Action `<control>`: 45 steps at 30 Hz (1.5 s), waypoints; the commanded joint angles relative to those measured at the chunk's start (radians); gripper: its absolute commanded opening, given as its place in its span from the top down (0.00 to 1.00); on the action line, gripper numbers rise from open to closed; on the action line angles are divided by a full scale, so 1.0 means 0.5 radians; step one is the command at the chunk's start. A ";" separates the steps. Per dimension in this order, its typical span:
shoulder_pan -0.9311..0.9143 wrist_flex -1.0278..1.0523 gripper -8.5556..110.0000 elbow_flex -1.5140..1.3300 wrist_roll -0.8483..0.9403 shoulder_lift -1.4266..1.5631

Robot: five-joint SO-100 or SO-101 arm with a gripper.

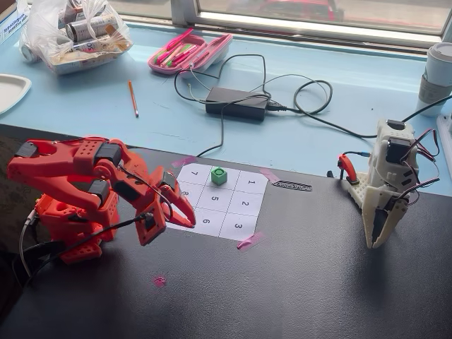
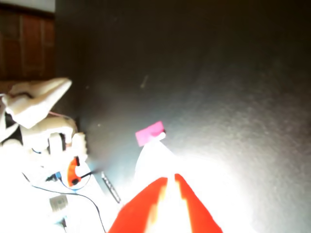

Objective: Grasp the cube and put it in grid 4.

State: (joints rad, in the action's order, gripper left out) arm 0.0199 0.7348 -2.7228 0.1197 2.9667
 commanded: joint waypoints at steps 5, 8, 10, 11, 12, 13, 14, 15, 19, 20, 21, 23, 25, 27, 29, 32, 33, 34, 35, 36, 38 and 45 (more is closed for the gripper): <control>-0.163 0.258 0.93 -0.270 -0.224 0.267; -0.236 0.383 0.93 -0.334 -0.310 0.334; -0.264 0.430 0.93 -0.396 -0.325 0.371; -0.270 0.436 0.93 -0.445 -0.313 0.405; -0.288 0.436 0.93 -0.485 -0.322 0.433; -0.291 0.448 0.93 -0.515 -0.322 0.460; -0.291 0.466 0.93 -0.537 -0.328 0.479; -0.288 0.476 0.93 -0.552 -0.331 0.491; -0.212 0.577 0.93 -0.601 -0.350 0.552; -0.193 0.589 0.93 -0.626 -0.341 0.580; -0.193 0.604 0.93 -0.626 -0.341 0.601; -0.190 0.641 0.93 -0.626 -0.347 0.632; -0.199 0.660 0.93 -0.632 -0.353 0.663; -0.212 0.675 0.93 -0.635 -0.368 0.669; -0.212 0.675 0.93 -0.635 -0.377 0.669; -0.212 0.675 0.93 -0.635 -0.377 0.669; -0.212 0.675 0.93 -0.635 -0.377 0.669; -0.212 0.675 0.93 -0.635 -0.377 0.669; -0.212 0.675 0.93 -0.635 -0.377 0.669; -0.212 0.675 0.93 -0.635 -0.377 0.669; -0.212 0.675 0.93 -0.635 -0.377 0.669; -0.212 0.675 0.93 -0.635 -0.374 0.669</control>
State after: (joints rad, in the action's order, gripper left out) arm -0.0905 1.0707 -3.0342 -0.0706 3.3042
